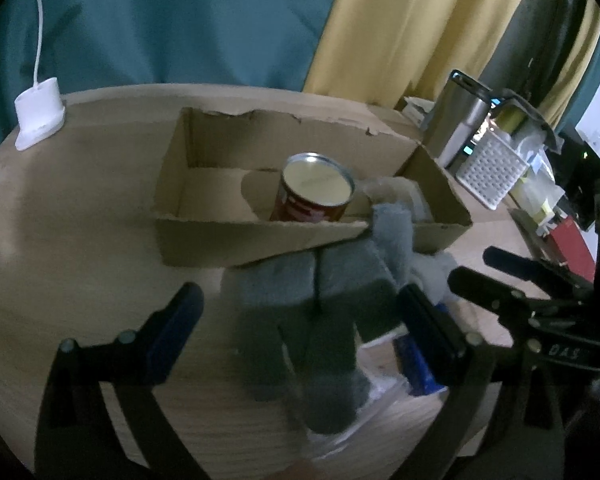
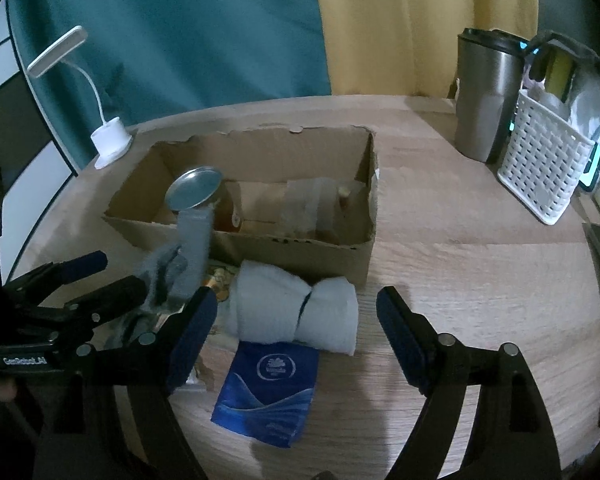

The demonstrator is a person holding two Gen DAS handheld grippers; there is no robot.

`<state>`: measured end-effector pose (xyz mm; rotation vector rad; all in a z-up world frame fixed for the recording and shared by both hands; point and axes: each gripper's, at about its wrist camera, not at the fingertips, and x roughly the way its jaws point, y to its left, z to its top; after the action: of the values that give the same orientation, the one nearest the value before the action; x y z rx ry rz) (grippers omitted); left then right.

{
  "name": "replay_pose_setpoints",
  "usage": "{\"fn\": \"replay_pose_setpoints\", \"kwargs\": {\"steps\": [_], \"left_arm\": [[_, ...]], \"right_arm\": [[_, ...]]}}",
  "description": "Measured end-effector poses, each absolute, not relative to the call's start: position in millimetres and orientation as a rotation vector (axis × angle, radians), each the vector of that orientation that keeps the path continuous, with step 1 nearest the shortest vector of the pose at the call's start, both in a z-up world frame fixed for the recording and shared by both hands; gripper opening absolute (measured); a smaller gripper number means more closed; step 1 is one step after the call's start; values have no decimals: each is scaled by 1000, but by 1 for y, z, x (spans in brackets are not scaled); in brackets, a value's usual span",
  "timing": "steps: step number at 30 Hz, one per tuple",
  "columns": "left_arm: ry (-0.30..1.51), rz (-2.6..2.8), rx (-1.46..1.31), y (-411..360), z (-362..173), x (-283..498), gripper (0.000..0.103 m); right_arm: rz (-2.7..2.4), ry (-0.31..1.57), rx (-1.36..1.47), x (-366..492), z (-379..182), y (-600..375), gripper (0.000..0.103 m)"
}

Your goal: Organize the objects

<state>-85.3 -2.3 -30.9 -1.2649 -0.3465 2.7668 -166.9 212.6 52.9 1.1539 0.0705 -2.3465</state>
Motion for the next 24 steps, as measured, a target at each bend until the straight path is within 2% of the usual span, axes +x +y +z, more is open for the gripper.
{"fn": "replay_pose_setpoints", "kwargs": {"steps": [24], "left_arm": [[-322,2726,-1318,0,-48,-112,100]], "right_arm": [[-2274,60,1238,-186,32,205,84]]}}
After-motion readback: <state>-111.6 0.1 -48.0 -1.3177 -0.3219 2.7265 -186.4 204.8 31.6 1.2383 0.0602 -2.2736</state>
